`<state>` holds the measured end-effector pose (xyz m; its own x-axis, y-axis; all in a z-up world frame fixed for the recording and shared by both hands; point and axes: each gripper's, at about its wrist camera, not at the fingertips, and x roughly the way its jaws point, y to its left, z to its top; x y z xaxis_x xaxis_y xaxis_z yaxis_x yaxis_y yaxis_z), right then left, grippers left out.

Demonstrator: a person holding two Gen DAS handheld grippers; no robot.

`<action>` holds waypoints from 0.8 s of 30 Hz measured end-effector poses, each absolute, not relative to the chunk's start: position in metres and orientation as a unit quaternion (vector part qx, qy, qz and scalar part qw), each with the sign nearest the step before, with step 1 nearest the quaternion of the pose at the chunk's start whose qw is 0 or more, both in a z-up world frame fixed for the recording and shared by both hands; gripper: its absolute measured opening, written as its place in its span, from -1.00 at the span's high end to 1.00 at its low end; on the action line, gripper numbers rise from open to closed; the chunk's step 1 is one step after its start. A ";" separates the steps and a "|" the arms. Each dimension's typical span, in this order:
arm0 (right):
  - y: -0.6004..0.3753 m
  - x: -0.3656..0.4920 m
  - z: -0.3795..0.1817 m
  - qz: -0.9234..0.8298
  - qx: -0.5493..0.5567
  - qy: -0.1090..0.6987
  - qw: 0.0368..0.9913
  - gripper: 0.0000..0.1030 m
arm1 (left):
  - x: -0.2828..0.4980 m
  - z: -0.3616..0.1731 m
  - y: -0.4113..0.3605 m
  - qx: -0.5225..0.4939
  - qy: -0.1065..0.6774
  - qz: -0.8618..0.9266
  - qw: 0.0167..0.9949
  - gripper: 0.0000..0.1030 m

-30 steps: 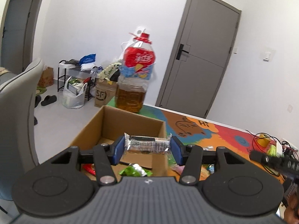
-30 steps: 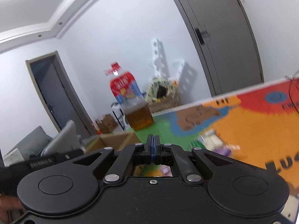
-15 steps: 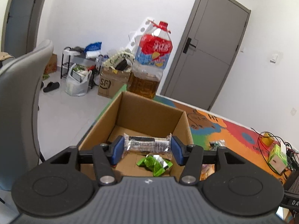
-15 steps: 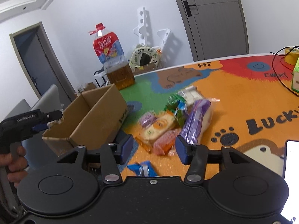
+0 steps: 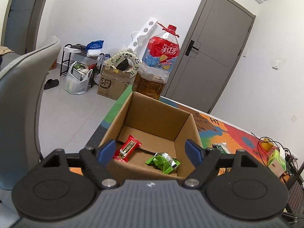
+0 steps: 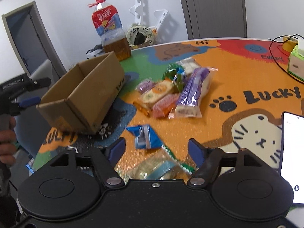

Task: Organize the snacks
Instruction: 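Grasp the yellow-and-blue wrapped pastry with the right gripper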

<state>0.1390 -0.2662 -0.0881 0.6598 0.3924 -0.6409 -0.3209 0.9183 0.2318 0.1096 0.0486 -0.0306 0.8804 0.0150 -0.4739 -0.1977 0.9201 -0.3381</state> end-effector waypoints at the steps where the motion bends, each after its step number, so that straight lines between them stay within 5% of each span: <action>1: -0.264 0.137 -0.089 0.200 0.045 0.363 0.909 -0.63 | 0.107 -0.030 0.050 -0.190 0.239 0.055 0.951 -0.54; 10: -0.251 0.133 -0.106 0.207 0.019 0.378 0.902 -0.90 | 0.089 -0.026 0.049 -0.176 0.245 0.062 0.952 -0.54; 18: -0.240 0.141 -0.130 0.189 -0.022 0.389 0.901 -0.87 | 0.084 -0.031 0.050 -0.171 0.253 0.060 0.950 -0.55; 21: -0.240 0.141 -0.130 0.183 -0.037 0.372 0.909 -0.62 | 0.085 -0.033 0.054 -0.173 0.254 0.065 0.949 -0.55; 24: -0.247 0.144 -0.127 0.178 -0.034 0.364 0.914 -0.06 | 0.085 -0.034 0.056 -0.176 0.255 0.069 0.948 -0.55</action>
